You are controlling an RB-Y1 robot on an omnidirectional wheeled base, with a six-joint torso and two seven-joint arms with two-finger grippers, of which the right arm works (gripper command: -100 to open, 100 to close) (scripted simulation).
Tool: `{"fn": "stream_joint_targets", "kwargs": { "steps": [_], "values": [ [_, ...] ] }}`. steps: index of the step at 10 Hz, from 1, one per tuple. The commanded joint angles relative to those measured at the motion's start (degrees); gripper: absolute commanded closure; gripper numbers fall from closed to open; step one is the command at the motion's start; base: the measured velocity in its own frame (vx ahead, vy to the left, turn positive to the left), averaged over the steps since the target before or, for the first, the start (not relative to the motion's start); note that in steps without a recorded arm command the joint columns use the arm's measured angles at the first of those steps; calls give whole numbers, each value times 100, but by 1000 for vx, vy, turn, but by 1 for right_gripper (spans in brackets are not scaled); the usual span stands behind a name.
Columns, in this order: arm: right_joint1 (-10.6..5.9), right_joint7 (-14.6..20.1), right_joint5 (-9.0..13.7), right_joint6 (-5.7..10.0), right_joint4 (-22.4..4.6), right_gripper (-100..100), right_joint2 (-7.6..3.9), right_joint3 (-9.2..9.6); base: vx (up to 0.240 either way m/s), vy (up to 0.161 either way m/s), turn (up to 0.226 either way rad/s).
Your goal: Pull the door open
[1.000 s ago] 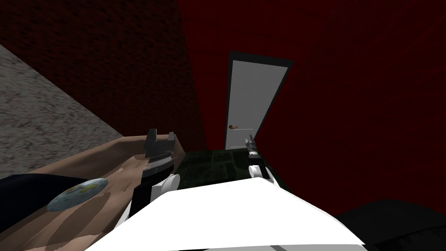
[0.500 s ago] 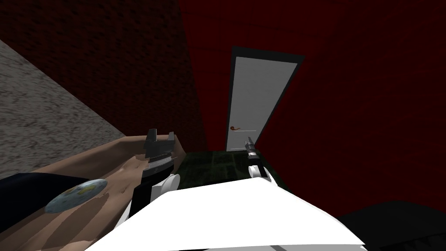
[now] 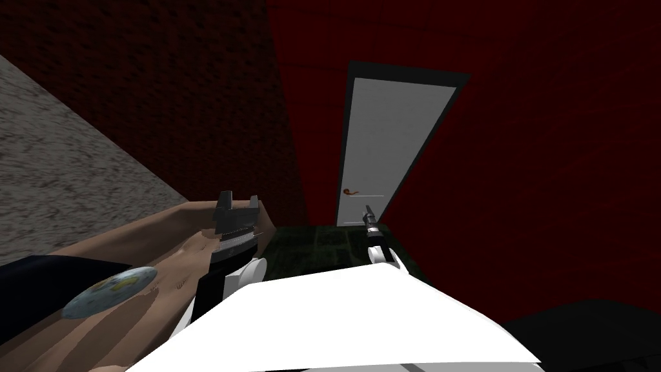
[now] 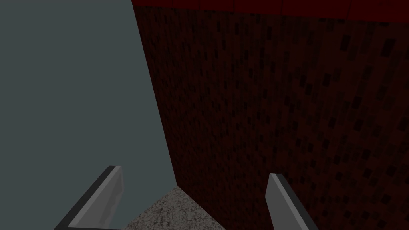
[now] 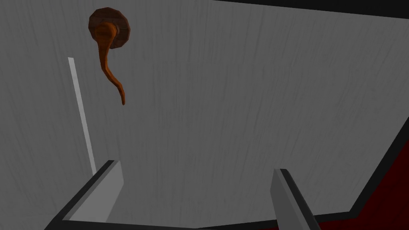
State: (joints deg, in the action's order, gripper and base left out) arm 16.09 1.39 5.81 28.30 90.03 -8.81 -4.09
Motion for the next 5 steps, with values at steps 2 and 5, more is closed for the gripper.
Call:
{"fn": "stream_joint_targets", "kwargs": {
  "steps": [2,5],
  "values": [
    [-119,41,-6,87,-373,-100,-71,-17,60,-17,51],
    [-267,89,-16,177,-839,-100,-155,-35,103,-21,58]
  ]
}}
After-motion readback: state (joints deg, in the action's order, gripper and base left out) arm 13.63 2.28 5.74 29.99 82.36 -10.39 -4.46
